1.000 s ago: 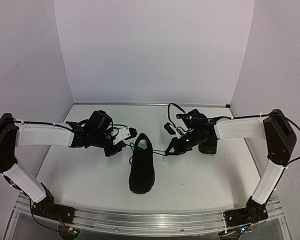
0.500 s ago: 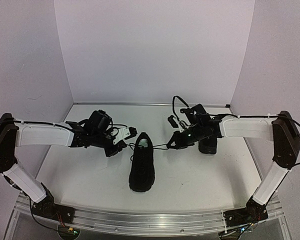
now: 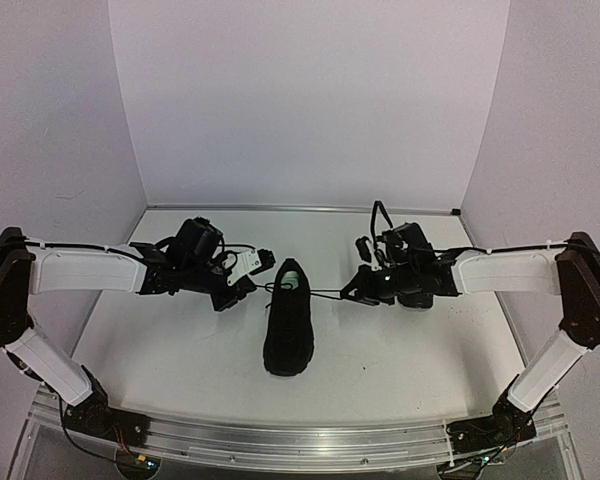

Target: Tie the shoes

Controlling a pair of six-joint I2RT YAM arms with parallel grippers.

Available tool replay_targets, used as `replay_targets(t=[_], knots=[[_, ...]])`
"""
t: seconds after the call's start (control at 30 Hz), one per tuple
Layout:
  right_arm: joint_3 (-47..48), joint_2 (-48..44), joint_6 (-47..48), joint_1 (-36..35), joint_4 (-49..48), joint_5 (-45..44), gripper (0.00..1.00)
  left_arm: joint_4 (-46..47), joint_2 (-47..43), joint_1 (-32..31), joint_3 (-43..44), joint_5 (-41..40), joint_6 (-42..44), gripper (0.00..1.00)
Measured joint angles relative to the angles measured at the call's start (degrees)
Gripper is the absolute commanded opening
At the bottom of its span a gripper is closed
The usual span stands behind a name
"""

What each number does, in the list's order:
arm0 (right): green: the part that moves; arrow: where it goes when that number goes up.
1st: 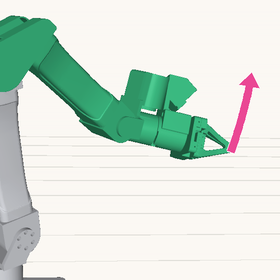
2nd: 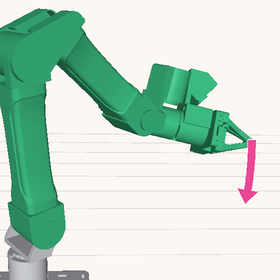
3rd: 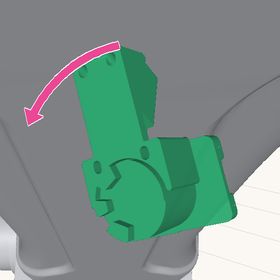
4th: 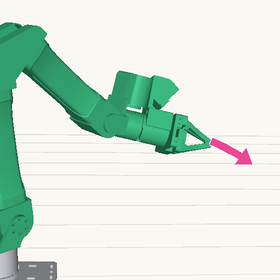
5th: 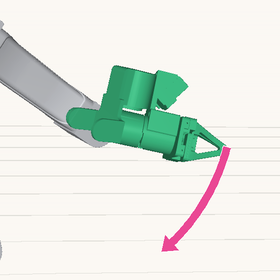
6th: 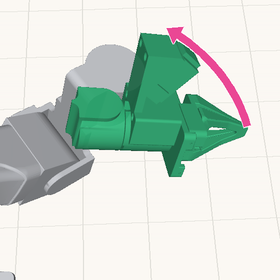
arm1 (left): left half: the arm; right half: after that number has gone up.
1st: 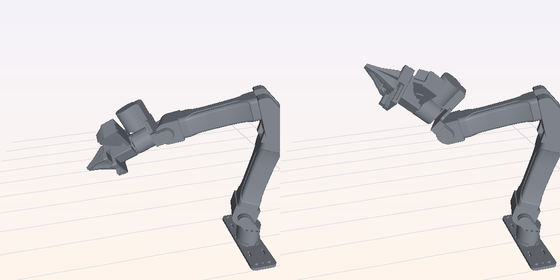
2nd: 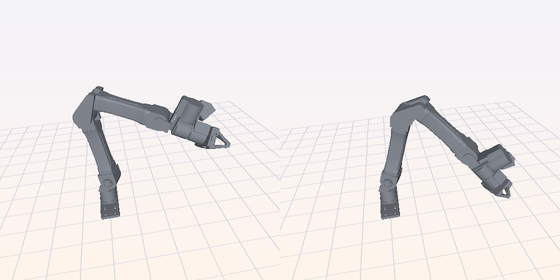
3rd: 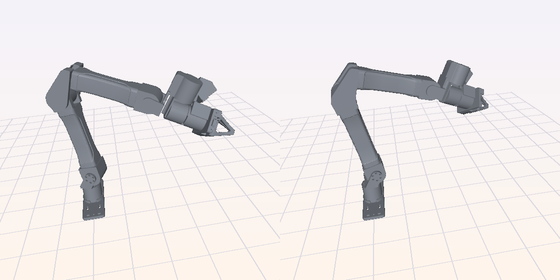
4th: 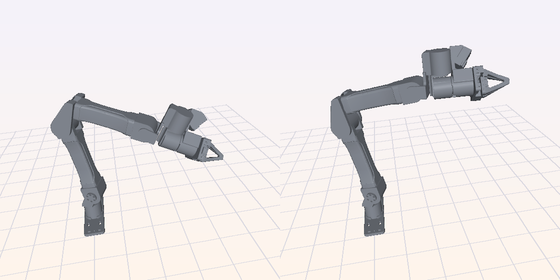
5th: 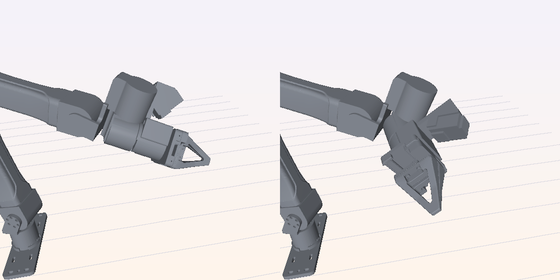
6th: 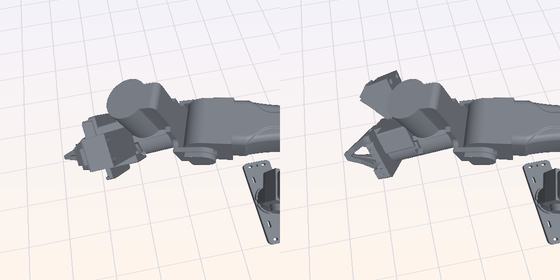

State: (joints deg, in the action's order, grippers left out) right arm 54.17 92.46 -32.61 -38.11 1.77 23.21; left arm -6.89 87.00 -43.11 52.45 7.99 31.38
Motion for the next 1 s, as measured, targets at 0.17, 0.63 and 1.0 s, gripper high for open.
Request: replay_targets(t=[0.17,0.63,1.0], knots=[[0.1,2.3,-0.2,0.1,-2.3,0.7,0.00,-0.5,0.7,0.0,0.0,-0.2,-0.5,0.00],[8.9,7.3,3.7,2.2,1.1,5.8,0.83,-3.7,1.4,-0.2,0.6,-3.7,-9.0,0.99],[3.2,-6.6,4.3,2.4,3.9,5.6,0.98,-5.8,-8.4,-0.5,-3.7,-6.8,-23.0,1.00]])
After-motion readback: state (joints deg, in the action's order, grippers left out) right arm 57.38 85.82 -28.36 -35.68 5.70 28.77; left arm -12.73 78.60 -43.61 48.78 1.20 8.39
